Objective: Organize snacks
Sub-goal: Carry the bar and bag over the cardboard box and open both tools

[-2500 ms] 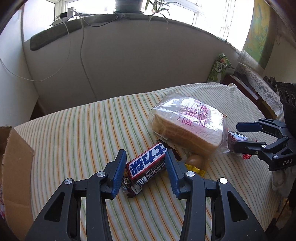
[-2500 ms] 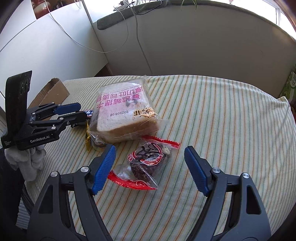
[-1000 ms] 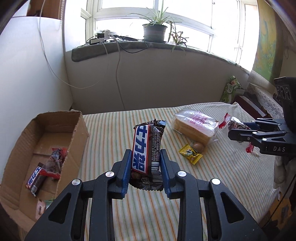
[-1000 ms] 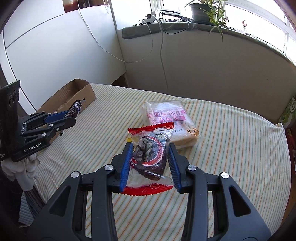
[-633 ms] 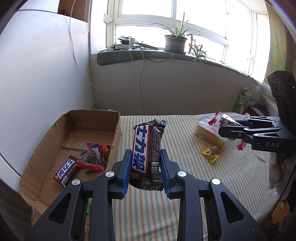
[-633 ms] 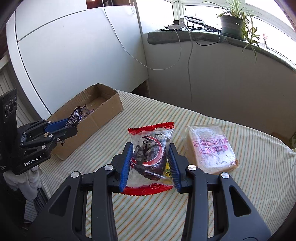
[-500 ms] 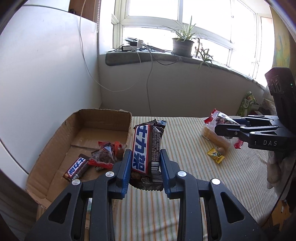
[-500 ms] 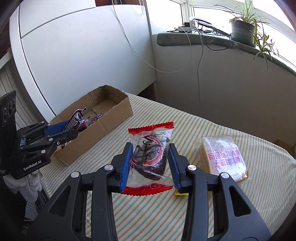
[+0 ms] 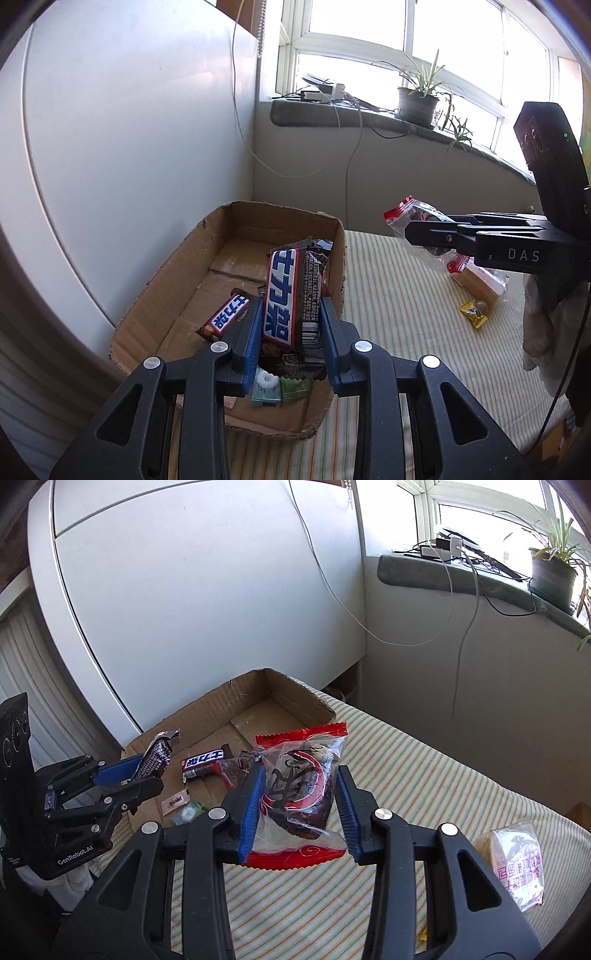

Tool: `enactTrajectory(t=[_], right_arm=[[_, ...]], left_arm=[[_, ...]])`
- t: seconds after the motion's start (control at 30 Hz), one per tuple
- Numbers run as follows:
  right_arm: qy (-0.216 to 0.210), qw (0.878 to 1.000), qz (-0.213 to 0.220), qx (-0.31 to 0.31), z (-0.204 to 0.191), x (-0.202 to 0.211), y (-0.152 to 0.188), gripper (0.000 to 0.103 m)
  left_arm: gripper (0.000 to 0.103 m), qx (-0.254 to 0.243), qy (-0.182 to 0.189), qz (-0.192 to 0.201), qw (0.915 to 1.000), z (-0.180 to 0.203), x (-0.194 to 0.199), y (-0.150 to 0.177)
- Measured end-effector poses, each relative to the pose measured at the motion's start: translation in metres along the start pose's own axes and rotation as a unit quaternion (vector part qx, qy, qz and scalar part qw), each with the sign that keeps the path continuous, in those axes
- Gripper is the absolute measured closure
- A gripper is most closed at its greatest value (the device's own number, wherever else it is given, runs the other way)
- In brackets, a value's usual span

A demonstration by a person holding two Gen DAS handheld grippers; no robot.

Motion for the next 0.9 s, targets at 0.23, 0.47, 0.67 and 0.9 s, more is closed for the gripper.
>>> enactTrajectory(t=[0.23, 0.47, 0.67, 0.9], right_arm=[[-0.016, 0.999, -0.026, 0.019, -0.024, -0.042, -0.016, 0.063], [-0.028, 0.998, -0.048, 0.030, -0.034, -0.081, -0.030, 0.063], [-0.035, 0.996, -0.067, 0.039, -0.040, -0.107, -0.037, 0.063], [-0.035, 0.996, -0.078, 0.037, -0.039, -0.120, -0.040, 0.063]], left_arm=[[0.075, 0.024, -0.026, -0.013, 0.9993, -0.023, -0.002, 0.003], [0.075, 0.028, -0.040, -0.023, 0.9985, -0.026, -0.007, 0.004], [0.075, 0.028, -0.046, -0.026, 0.9982, -0.029, -0.011, 0.002], [0.075, 0.025, -0.047, -0.029, 0.9982, -0.027, -0.012, 0.003]])
Point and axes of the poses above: each gripper's, at about its wrist camera, not at the fingertips, and x roughly against the way its jaws point, z to its right, y to its underside, the point moved 1 cm from there along -x, roughly the way its jaws point, and after that the axes turned 3 degrees about -x, right-handed, at the moved point
